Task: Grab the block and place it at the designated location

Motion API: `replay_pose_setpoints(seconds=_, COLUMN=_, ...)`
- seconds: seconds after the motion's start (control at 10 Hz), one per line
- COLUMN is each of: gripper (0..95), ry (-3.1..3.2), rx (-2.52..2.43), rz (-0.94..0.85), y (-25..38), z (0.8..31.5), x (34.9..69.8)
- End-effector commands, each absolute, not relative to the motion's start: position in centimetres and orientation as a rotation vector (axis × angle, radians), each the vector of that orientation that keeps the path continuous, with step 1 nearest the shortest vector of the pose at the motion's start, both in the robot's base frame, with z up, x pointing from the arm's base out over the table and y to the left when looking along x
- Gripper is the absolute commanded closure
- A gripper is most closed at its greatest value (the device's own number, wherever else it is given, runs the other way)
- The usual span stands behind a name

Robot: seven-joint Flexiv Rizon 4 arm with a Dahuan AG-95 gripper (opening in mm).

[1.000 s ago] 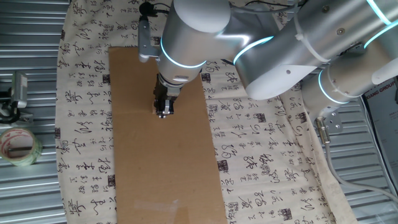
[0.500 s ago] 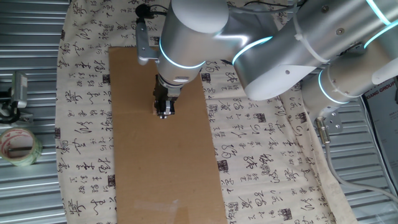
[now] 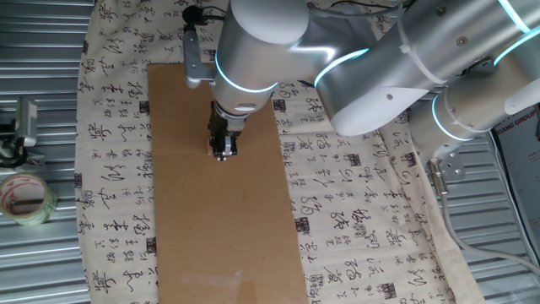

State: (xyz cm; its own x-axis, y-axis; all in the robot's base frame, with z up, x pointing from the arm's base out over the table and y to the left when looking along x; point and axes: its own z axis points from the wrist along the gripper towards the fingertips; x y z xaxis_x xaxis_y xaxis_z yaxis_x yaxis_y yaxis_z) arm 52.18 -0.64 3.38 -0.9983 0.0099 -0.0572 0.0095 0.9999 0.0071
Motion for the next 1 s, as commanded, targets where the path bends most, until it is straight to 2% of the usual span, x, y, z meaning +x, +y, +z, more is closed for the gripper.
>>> replay_pose_setpoints(seconds=0.1, gripper=95.0, ry=3.085, rx=0.017, rz=0.013, y=-0.63, z=3.32, x=52.18)
replay_pose_setpoints(seconds=1.0, gripper=95.0, ry=3.087, rx=0.027, rz=0.013, y=-0.64, z=3.31, x=52.18)
